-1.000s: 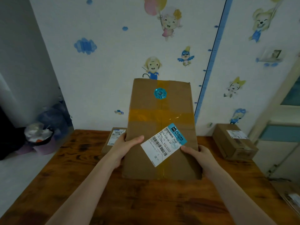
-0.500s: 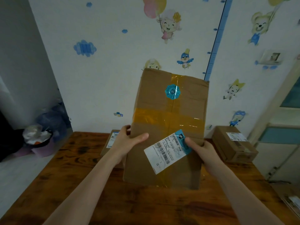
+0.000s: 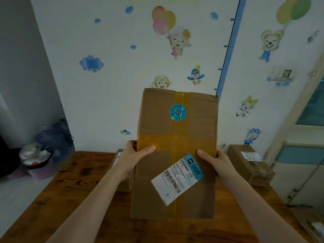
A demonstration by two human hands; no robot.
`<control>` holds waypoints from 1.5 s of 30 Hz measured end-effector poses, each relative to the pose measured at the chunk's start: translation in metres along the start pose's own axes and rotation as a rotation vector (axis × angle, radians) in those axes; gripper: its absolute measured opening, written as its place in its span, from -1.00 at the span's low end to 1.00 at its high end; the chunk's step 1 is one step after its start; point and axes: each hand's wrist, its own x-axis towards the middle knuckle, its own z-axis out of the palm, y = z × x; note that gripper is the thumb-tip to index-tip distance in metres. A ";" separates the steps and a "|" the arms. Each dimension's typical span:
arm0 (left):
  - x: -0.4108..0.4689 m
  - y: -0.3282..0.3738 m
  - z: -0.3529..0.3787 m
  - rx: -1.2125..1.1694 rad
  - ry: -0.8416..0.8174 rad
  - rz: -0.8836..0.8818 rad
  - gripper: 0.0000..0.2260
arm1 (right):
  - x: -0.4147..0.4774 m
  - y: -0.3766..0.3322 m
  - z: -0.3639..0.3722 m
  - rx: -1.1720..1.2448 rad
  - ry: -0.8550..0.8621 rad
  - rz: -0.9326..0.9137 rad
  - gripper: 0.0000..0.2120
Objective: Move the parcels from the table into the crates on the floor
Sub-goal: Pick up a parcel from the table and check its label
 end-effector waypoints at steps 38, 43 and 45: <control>0.010 0.025 0.013 0.091 0.318 0.127 -0.41 | 0.002 -0.047 0.016 0.056 0.052 -0.168 -0.46; 0.009 0.033 0.012 0.106 0.258 0.188 -0.27 | 0.003 -0.058 0.011 0.032 0.005 -0.219 -0.41; 0.008 0.035 0.013 0.100 0.273 0.208 -0.30 | 0.004 -0.060 0.010 0.025 0.025 -0.230 -0.46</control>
